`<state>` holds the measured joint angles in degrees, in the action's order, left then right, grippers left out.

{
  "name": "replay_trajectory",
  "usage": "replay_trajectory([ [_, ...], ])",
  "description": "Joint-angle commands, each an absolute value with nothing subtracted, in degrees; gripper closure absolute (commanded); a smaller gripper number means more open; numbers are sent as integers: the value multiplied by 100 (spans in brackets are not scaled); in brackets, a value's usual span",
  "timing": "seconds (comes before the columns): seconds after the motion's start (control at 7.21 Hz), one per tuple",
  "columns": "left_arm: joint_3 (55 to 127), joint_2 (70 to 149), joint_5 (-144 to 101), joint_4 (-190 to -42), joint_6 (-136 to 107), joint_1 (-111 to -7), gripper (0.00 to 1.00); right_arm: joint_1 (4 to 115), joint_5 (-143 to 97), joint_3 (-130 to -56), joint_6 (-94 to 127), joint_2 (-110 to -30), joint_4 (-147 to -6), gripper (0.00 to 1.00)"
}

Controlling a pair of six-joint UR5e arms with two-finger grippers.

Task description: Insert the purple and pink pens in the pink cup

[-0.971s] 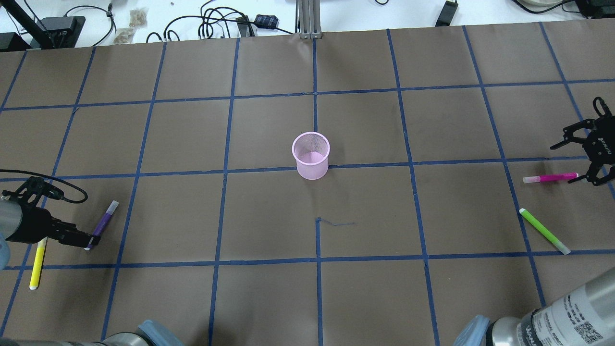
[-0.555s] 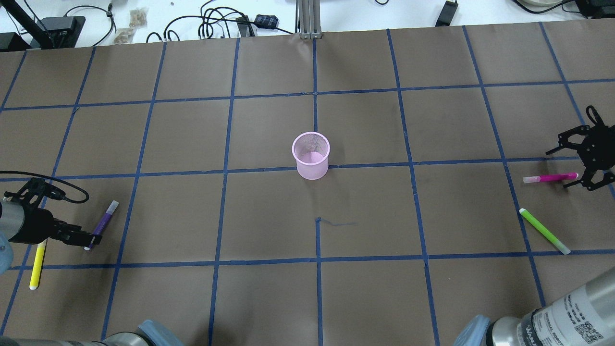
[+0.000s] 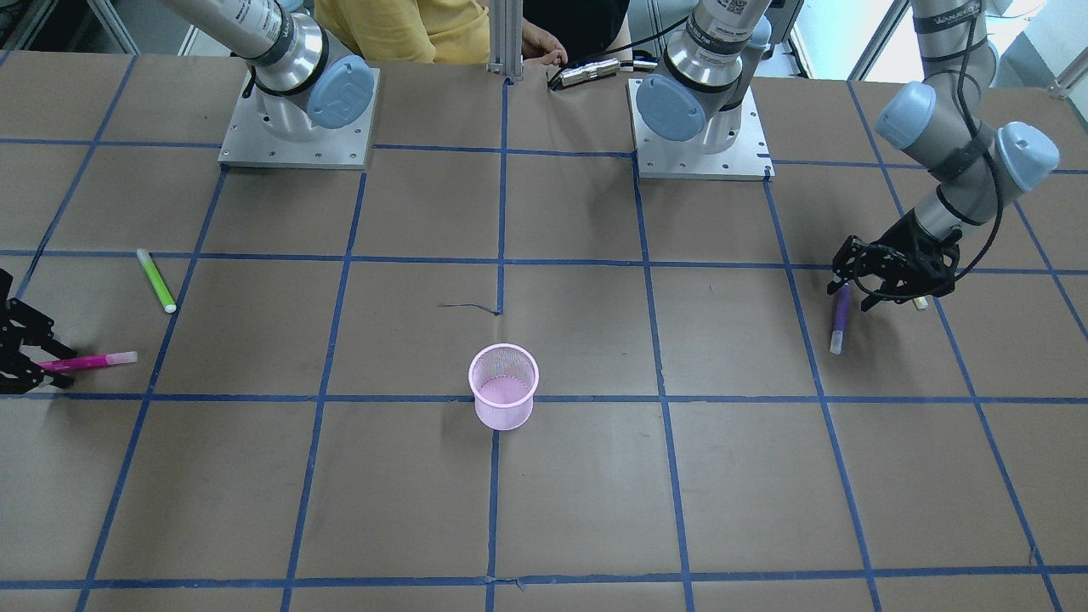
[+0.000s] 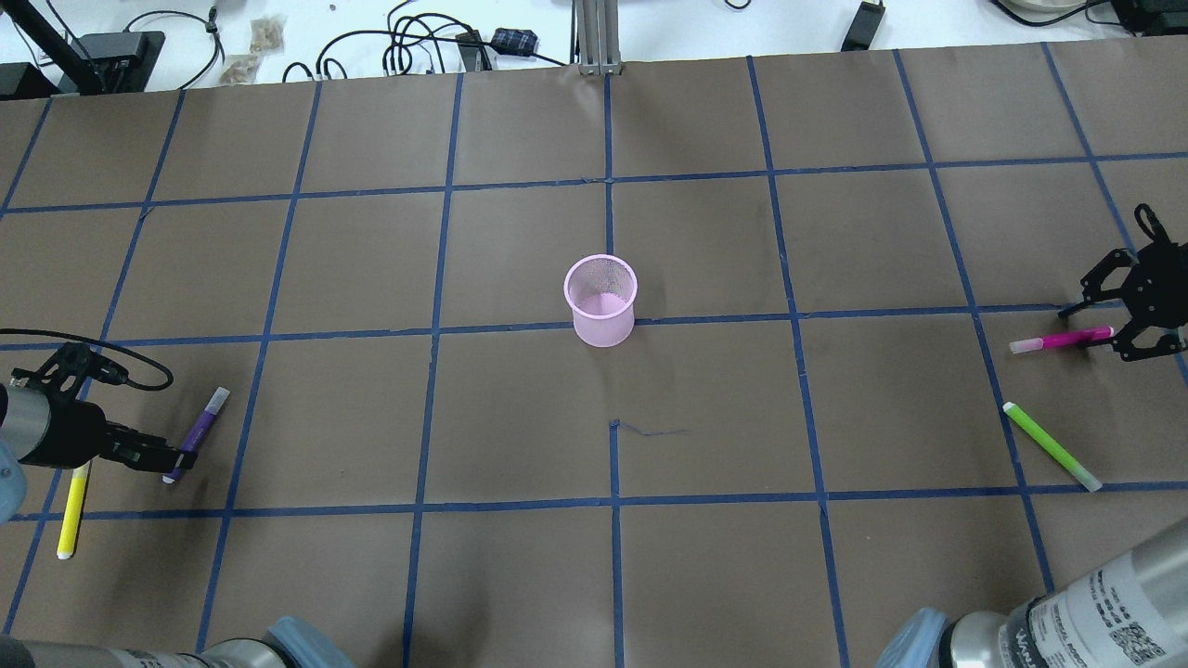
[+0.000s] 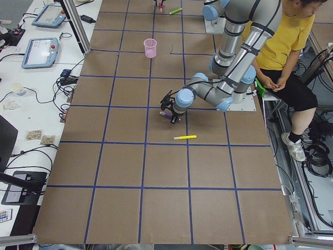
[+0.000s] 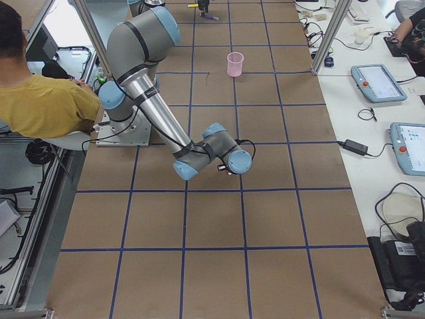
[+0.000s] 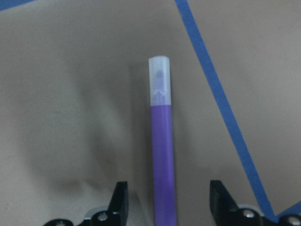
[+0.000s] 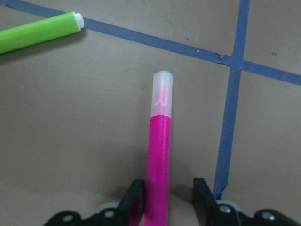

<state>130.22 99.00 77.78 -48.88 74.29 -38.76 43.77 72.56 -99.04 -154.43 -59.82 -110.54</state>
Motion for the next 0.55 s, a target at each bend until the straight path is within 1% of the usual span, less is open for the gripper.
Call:
replay_trajectory([
  [0.0,13008,9932,7770,-4887,7409,-3876,45,4377,7269,-9888,-15442,-6003,-11048,84],
  [0.14,13017,9966,7770,-4895,7400,-3876,55,4377,7277,-9888,-15425,-6055,-11030,87],
  [0.42,13017,10028,7770,-4896,7392,-3876,59,4377,7364,-9931,-15338,-6309,-11004,87],
])
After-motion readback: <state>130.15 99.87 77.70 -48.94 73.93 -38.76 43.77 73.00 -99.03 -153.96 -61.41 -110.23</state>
